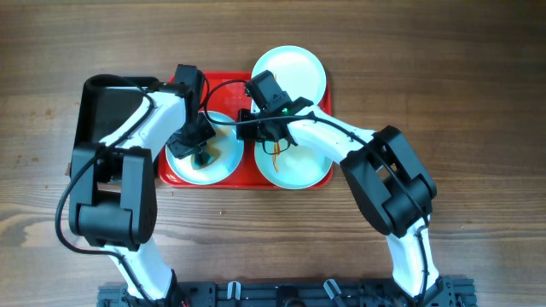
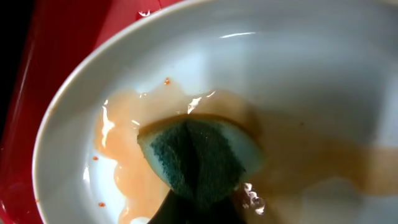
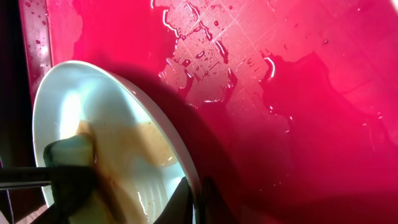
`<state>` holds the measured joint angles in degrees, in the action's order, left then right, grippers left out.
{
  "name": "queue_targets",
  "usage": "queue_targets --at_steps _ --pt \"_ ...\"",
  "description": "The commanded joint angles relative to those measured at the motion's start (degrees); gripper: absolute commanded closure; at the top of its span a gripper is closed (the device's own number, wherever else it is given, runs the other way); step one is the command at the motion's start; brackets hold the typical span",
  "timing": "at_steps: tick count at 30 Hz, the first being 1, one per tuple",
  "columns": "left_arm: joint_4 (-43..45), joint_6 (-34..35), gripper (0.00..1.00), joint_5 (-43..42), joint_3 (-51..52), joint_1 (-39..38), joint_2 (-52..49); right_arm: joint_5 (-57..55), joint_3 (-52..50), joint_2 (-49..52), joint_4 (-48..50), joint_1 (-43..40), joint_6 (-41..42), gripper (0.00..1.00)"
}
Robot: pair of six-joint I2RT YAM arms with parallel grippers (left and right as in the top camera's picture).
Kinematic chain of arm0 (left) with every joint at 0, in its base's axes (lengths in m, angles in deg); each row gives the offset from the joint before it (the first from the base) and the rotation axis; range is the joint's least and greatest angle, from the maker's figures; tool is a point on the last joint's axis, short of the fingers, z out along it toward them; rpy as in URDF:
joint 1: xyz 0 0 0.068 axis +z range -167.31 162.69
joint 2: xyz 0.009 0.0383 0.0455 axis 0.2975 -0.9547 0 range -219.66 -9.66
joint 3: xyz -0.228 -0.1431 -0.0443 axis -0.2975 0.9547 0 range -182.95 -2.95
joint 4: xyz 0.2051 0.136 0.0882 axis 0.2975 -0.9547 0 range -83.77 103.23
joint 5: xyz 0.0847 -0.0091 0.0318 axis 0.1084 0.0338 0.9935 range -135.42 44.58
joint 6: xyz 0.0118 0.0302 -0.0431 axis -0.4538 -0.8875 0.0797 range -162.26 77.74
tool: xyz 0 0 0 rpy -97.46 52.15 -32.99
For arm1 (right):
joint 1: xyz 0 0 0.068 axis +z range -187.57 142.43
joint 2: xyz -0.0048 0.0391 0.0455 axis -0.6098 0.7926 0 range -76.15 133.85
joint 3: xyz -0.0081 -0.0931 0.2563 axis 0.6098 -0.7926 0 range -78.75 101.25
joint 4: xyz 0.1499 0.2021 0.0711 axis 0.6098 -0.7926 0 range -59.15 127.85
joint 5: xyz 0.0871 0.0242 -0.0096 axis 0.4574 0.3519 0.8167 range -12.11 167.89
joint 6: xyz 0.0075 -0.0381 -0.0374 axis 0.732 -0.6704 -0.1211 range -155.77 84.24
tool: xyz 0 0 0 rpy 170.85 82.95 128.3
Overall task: Clean dirty plates on tray and stack at the side
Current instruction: 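Scrub the left plate with the sponge while the right gripper holds it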
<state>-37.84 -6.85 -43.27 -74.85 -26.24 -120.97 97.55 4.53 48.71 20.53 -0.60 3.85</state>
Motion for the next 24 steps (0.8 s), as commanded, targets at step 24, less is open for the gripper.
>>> queue_targets --at_steps 24 --pt "4.2 2.5 0.96 18.9 2.4 0.2 -1.0 -0.1 0.4 0.9 0.6 -0.7 1.0 0.95"
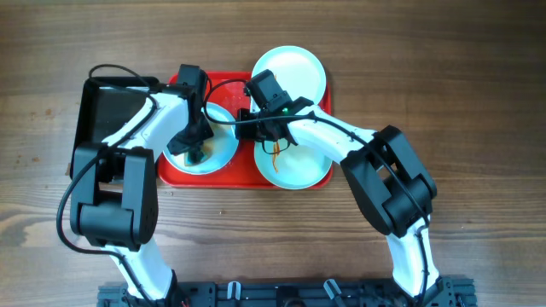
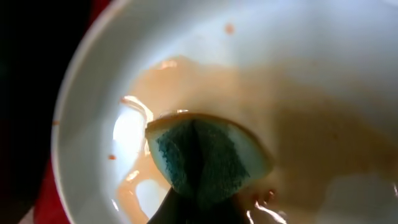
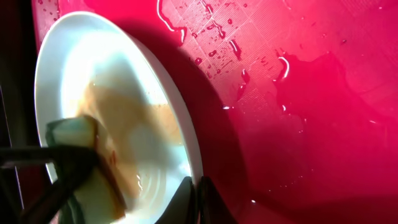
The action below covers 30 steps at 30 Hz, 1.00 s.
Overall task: Clean dirty plates on tray and stack at the side
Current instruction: 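Scrub the left plate with the sponge while the right gripper holds it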
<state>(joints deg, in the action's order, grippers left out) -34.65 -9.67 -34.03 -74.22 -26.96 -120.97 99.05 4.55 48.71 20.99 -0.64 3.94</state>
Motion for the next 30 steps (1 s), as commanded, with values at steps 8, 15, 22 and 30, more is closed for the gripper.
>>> queue_targets --at_steps 8,15,22,30 --pt "5.1 9.8 0.96 15.0 1.7 0.9 -1.0 -1.6 0.4 0.9 0.1 -0.6 1.0 0.95" --pt "14.7 -3.2 0.96 1.2 1.7 0.8 -1.0 -1.6 0.4 0.9 0.1 -0.6 1.0 0.95" --pt "23.0 -15.1 0.96 -17.9 1.7 0.8 -1.0 -1.6 0.4 0.9 0.1 -0.6 1.0 0.95" --pt "10.9 -17.4 0.96 -21.0 1.7 1.2 -1.0 -0.9 0.4 0.9 0.1 -0.6 0.8 0.95"
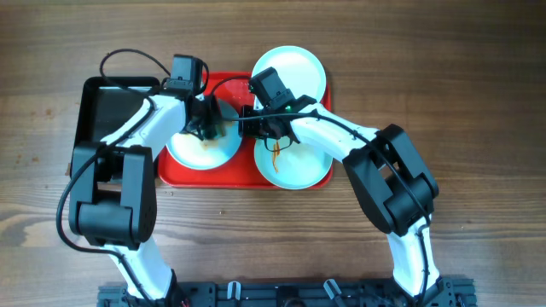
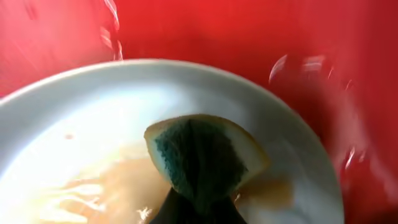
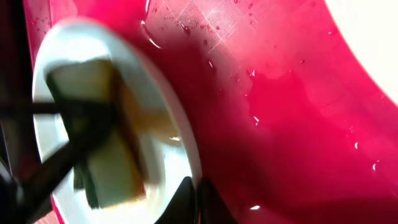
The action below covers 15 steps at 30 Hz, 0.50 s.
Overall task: Clean dirty plates on tray and stack at the side
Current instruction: 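Scrub the left plate with the sponge while the right gripper holds it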
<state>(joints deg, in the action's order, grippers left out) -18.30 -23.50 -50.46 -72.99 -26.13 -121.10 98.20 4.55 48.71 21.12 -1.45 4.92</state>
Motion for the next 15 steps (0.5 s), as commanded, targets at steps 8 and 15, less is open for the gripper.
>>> queue_targets --at_steps 8,15 --pt "-18.3 -4.0 0.96 1.0 0.5 4.2 -0.9 1.2 0.4 0.9 0.0 0.2 -0.2 0.95" --pt "-17.4 4.4 0.96 16.1 0.5 8.3 -0.9 1.4 0.4 0.9 0.0 0.2 -0.2 0.95"
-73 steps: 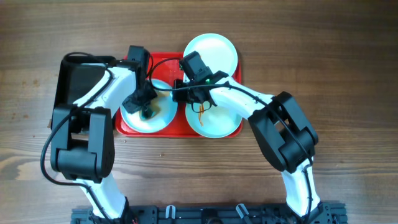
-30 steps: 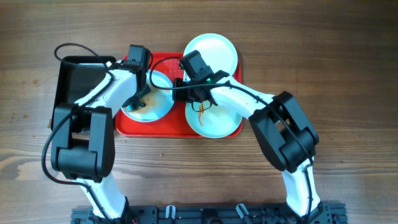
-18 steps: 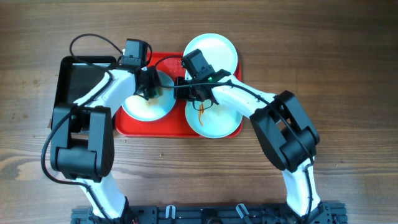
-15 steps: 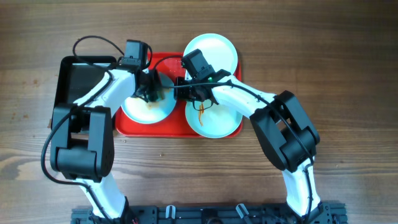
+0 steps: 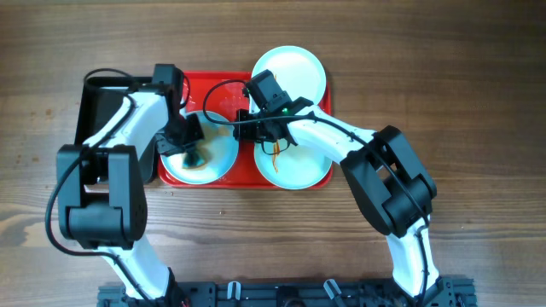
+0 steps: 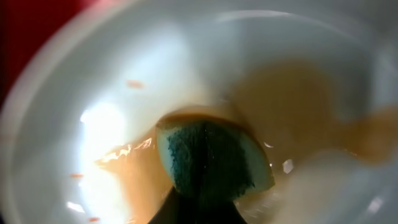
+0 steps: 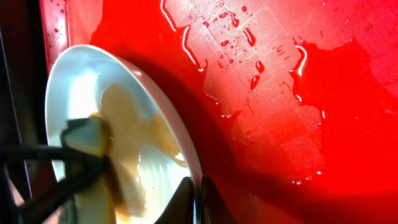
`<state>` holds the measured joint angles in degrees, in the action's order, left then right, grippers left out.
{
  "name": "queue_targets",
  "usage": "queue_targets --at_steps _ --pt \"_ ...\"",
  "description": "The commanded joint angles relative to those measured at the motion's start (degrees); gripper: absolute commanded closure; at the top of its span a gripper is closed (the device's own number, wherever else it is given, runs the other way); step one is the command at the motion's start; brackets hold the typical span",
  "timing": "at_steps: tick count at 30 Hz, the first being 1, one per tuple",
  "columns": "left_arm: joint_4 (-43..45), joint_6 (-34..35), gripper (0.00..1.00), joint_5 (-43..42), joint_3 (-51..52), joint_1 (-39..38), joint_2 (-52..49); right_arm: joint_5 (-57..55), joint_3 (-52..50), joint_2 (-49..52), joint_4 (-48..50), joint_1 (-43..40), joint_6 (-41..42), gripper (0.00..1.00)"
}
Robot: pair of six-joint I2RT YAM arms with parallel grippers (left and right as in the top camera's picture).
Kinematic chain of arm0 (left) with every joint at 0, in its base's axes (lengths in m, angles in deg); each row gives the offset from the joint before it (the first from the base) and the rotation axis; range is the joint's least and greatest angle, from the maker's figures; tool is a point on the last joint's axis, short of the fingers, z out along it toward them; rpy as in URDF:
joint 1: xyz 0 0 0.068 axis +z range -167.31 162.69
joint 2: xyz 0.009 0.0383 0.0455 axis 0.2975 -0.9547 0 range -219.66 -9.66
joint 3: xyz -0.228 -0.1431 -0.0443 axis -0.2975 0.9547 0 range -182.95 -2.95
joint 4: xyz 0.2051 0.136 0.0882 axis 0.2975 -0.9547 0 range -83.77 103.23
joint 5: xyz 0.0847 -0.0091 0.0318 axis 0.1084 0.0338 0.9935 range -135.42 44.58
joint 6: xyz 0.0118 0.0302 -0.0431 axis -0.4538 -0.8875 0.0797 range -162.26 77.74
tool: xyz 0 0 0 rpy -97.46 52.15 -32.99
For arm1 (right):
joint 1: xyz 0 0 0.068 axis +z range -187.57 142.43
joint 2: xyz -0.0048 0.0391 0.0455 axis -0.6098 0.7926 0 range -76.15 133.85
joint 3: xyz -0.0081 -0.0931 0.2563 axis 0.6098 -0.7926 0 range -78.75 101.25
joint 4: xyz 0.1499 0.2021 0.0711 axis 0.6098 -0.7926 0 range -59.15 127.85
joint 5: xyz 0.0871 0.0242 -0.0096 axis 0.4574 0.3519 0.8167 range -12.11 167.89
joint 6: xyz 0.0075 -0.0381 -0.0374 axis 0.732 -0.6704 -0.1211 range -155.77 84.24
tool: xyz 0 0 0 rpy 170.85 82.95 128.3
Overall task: Clean dirty plates on tray and stack at the side
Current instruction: 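Scrub the left plate with the sponge while the right gripper holds it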
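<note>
A red tray (image 5: 230, 89) holds a white plate (image 5: 220, 158) at its left, smeared with orange-brown sauce (image 6: 292, 93). My left gripper (image 5: 189, 147) is shut on a green-and-yellow sponge (image 6: 211, 155) pressed onto that plate. My right gripper (image 7: 194, 190) is shut on the plate's rim (image 7: 186, 155), one finger on each side. A second dirty plate (image 5: 294, 166) with sauce streaks lies at the tray's right. A clean white plate (image 5: 294, 68) sits at the tray's back right corner.
A black bin (image 5: 98, 107) stands against the tray's left side. Water lies in drops and puddles on the tray floor (image 7: 261, 93). Bare wooden table (image 5: 478, 102) surrounds the tray.
The sponge has gone from the plate's back right rim to its left middle, over the sauce. The right gripper still pinches the rim.
The sponge sat on the sauce at the plate's front middle, then a little further left, then up at the back rim, and now at the left middle. All along the right gripper held the plate's rim. The sauce is smeared wider and thinner.
</note>
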<state>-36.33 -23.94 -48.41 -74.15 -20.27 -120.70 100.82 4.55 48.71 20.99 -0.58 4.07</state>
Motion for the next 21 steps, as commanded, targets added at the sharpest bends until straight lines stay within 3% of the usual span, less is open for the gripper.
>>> queue_targets --at_steps 1,10,21 --pt "1.5 4.9 0.96 15.7 1.6 2.5 -1.2 -1.2 0.4 0.9 0.2 -0.7 0.6 0.95" --pt "11.1 4.9 0.96 16.4 1.7 0.7 -1.2 -1.5 0.4 0.9 0.7 -0.7 0.6 0.95" --pt "15.9 4.6 0.96 3.5 1.7 -1.9 -1.2 -5.4 0.4 1.7 3.0 -0.7 0.7 0.81"
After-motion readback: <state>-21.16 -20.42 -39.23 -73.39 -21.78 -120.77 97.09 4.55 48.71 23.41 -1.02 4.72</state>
